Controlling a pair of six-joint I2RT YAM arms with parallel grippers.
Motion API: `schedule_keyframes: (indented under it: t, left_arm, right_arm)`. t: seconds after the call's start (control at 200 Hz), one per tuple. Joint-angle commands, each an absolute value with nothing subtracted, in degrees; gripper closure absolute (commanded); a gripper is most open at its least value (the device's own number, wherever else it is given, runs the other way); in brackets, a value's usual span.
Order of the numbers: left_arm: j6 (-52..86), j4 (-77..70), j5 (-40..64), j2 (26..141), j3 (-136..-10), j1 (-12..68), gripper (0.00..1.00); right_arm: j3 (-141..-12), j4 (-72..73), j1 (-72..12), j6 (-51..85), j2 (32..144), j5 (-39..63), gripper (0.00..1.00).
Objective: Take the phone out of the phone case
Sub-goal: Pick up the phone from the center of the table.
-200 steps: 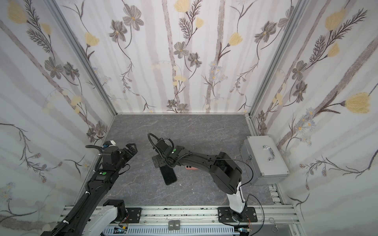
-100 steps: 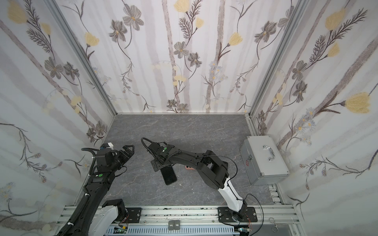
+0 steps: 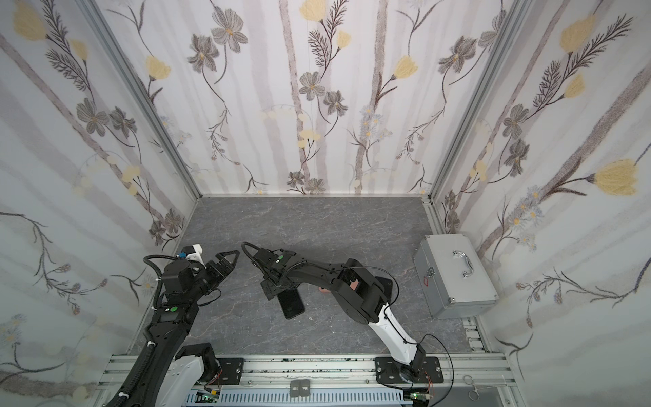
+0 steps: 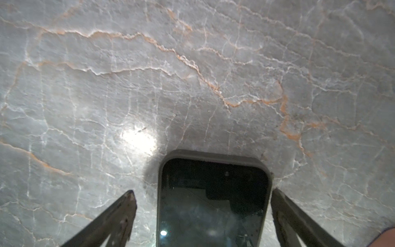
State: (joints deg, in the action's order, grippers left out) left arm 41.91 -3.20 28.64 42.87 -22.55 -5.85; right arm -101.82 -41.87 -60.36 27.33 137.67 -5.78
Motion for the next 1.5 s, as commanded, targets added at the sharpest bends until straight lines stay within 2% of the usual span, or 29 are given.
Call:
schedule_keyframes:
  t: [0.0, 0.29, 0.6, 0.794, 1.014, 1.319, 1.494]
  left_arm:
    - [43.05, -6.02, 28.82, 42.58, -22.18, -6.01, 0.00]
    - [44.99, -5.81, 24.04, 43.70, -20.95, -6.25, 0.00]
    - [44.95, -5.28, 18.94, 41.72, -20.02, -6.65, 0.00]
    - [43.80, -4.68, 20.38, 42.34, -20.30, -5.54, 0.00]
    - [43.42, -4.66, 16.30, 44.21, -20.01, 3.86, 0.00]
    - [42.82, -5.04, 13.92, 45.59, -17.78, 16.47, 0.01]
    - [43.02, -7.23, 12.06, 45.94, -14.73, 22.94, 0.05]
  right_arm:
    - [-102.39, -43.06, -60.37, 27.04, 138.38, -7.44, 0.06]
    - [-102.65, -44.80, -60.47, 26.35, 139.83, -8.82, 0.12]
    - [-102.39, -44.68, -60.42, 27.06, 139.41, -8.84, 0.26]
    - [-100.88, -42.28, -59.64, 28.37, 136.82, -6.68, 0.34]
    - [-93.05, -31.70, -56.60, 32.78, 130.01, 1.88, 0.41]
    - [-78.62, -13.49, -49.86, 42.93, 122.88, 15.81, 0.44]
    - [-72.74, -5.07, -46.60, 48.28, 121.47, 21.25, 0.47]
